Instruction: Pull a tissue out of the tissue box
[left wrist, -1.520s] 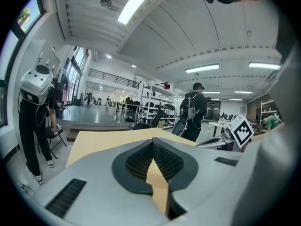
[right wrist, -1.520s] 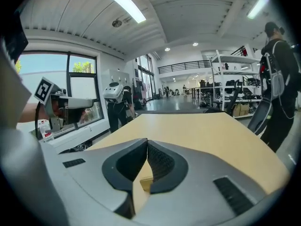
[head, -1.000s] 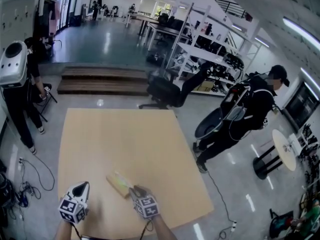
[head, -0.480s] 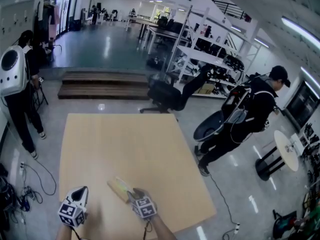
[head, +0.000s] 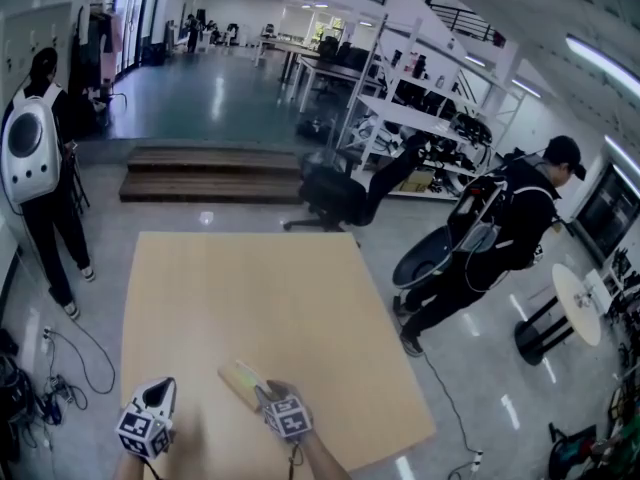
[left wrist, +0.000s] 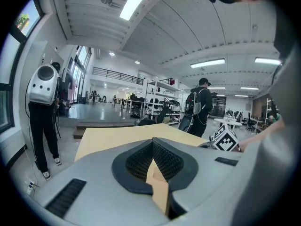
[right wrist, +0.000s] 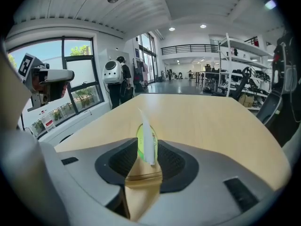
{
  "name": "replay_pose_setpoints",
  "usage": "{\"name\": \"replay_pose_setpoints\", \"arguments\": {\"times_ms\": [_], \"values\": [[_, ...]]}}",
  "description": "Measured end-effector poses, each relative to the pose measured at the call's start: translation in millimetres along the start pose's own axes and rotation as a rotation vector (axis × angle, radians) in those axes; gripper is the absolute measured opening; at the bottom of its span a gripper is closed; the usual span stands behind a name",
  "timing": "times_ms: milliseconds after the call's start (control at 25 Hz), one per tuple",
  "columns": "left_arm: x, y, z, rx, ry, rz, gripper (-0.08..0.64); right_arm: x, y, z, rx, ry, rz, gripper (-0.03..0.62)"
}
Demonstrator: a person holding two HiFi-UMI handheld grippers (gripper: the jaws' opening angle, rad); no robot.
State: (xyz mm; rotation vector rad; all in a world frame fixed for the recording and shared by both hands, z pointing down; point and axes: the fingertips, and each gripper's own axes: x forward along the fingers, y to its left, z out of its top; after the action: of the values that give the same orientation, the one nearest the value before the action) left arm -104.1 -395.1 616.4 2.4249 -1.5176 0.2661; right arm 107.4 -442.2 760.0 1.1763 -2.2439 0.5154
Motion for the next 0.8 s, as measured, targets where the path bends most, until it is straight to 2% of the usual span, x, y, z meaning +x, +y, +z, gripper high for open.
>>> {"name": "replay_pose_setpoints", "arguments": {"times_ms": [160, 360, 560, 640, 800], "values": [[2.1, 2.0, -3.1, 0.001, 0.001, 0.0, 0.008, 1.8, -1.6, -1.1, -0.002, 0.004, -0.009, 0.138], [2.2, -2.8, -7.8, -0.005, 0.006, 0.001, 0.008, -2.8, -5.7, -8.4, -0.017, 0.009, -0.028, 0.08], [1.6, -7.9, -6.1, -0.004, 0.014, -0.009, 0.008, -6.1, -2.5, -7.4, -0.006, 0.013, -0.017, 0.077], [1.5, -7.2, -9.4, -0.001, 0.012, -0.003, 0.008, -7.2, -3.2, -8.4, -0.007, 0.01, -0.024, 0.048], [1.4, -10.0, -9.9, -0.002, 0.017, -0.002, 0.008, -6.7, -5.3, -8.2, -0.019, 0.004, -0.029, 0.038]]}}
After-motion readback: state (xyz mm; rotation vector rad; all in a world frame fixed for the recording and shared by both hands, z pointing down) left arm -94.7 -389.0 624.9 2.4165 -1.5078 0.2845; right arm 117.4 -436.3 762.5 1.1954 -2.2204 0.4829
